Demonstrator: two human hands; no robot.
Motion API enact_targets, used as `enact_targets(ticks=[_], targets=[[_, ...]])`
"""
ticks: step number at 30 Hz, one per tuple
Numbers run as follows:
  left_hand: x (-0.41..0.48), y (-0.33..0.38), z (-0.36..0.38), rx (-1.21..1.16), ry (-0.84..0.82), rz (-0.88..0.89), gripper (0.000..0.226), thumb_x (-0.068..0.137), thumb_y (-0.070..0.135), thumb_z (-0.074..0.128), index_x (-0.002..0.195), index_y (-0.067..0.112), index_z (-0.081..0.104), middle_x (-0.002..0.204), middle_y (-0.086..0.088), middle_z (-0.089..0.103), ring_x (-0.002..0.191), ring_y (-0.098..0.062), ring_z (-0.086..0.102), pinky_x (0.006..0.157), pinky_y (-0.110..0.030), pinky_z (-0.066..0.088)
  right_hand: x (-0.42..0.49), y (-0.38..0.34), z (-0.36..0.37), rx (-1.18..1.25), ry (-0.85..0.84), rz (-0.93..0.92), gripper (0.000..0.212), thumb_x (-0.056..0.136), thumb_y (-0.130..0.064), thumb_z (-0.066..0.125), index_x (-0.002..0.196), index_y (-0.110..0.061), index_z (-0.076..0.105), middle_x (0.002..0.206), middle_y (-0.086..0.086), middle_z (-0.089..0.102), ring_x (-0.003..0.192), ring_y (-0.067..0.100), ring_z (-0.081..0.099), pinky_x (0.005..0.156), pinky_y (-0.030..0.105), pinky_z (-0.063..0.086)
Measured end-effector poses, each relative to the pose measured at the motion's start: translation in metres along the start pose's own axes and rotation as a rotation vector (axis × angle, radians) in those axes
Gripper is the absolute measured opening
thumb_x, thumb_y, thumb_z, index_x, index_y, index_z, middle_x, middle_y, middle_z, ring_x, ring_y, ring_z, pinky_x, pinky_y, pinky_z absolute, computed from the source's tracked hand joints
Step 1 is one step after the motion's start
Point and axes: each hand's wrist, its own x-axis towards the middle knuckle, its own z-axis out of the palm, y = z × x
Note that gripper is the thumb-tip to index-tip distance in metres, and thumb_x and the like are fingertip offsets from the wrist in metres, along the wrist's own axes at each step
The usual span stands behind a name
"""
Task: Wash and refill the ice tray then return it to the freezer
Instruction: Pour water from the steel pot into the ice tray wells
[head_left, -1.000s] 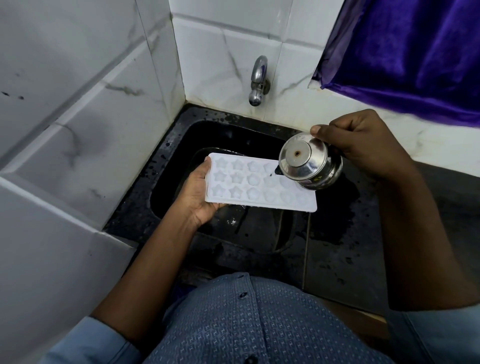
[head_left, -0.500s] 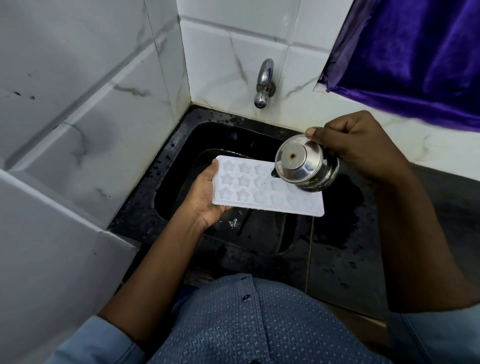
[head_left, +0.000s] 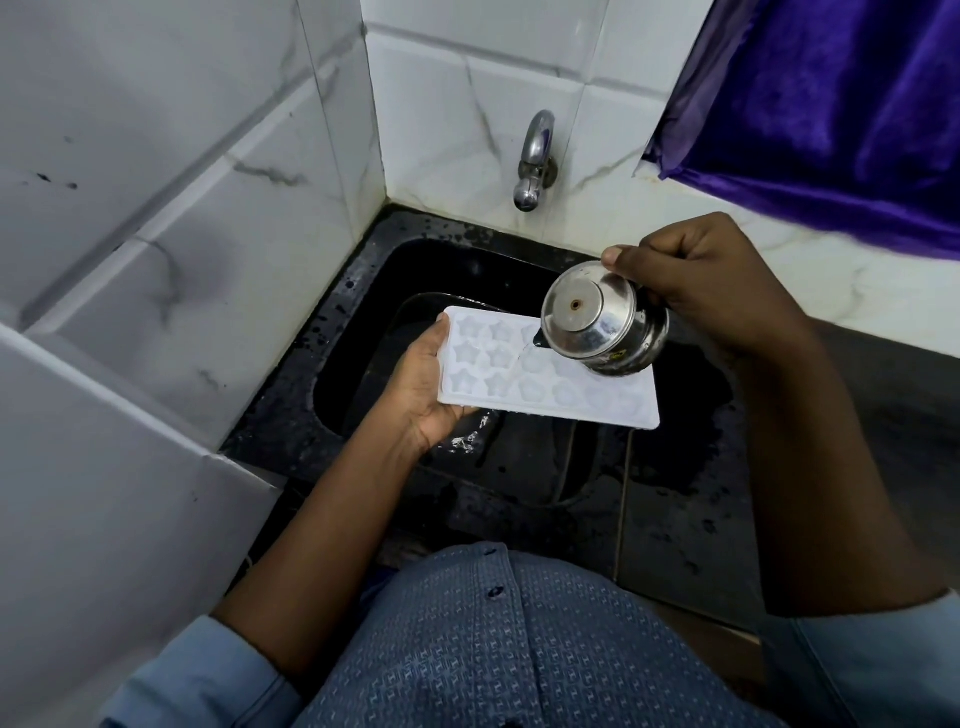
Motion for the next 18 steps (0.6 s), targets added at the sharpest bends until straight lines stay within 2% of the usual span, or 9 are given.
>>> enact_targets(ticks=[3, 7, 10, 14, 18], targets=[[0.001, -0.001, -0.001, -0.004, 0.002, 0.003, 0.056, 0.109, 0.053, 0.044, 0.137, 0.009, 0.066, 0.126, -0.018, 0.076, 0.114, -0.037, 0.074, 0.096, -0.054, 0.059, 0.000, -0.001, 0.002, -0.006, 0.006, -0.006, 0.061, 0.095, -0.024, 0.075, 0.056, 0.006, 0.041, 0.054, 0.016, 0.031, 0.050, 0.022, 0.028, 0.050, 0.023, 0.034], [0.002, -0.001, -0.001, -0.008, -0.002, 0.007, 0.056, 0.109, 0.053, 0.044, 0.134, 0.008, 0.068, 0.123, -0.018, 0.076, 0.110, -0.037, 0.076, 0.102, -0.056, 0.057, 0.001, -0.004, 0.004, 0.001, 0.006, -0.016, 0.064, 0.095, -0.026, 0.075, 0.062, 0.017, 0.039, 0.058, 0.035, 0.030, 0.055, 0.028, 0.027, 0.055, 0.030, 0.031], [0.002, -0.002, -0.001, -0.006, 0.003, 0.009, 0.056, 0.109, 0.053, 0.045, 0.133, 0.009, 0.069, 0.122, -0.018, 0.077, 0.109, -0.037, 0.076, 0.105, -0.058, 0.055, 0.000, -0.006, 0.006, 0.010, 0.013, -0.009, 0.065, 0.095, -0.026, 0.075, 0.063, 0.017, 0.039, 0.059, 0.037, 0.030, 0.056, 0.028, 0.029, 0.057, 0.032, 0.034], [0.002, -0.004, -0.001, -0.005, -0.001, 0.018, 0.057, 0.109, 0.054, 0.045, 0.136, 0.010, 0.067, 0.124, -0.017, 0.076, 0.111, -0.037, 0.076, 0.099, -0.055, 0.058, -0.001, -0.010, 0.010, -0.001, 0.011, -0.014, 0.064, 0.095, -0.026, 0.075, 0.061, 0.014, 0.038, 0.058, 0.035, 0.030, 0.054, 0.029, 0.028, 0.054, 0.031, 0.033], [0.002, -0.005, 0.001, 0.001, 0.003, 0.037, 0.055, 0.110, 0.052, 0.042, 0.133, 0.010, 0.069, 0.121, -0.017, 0.077, 0.108, -0.035, 0.076, 0.100, -0.054, 0.057, -0.001, -0.013, 0.012, -0.006, -0.009, -0.005, 0.066, 0.095, -0.029, 0.075, 0.063, 0.015, 0.036, 0.059, 0.034, 0.027, 0.050, 0.043, 0.024, 0.050, 0.047, 0.029]])
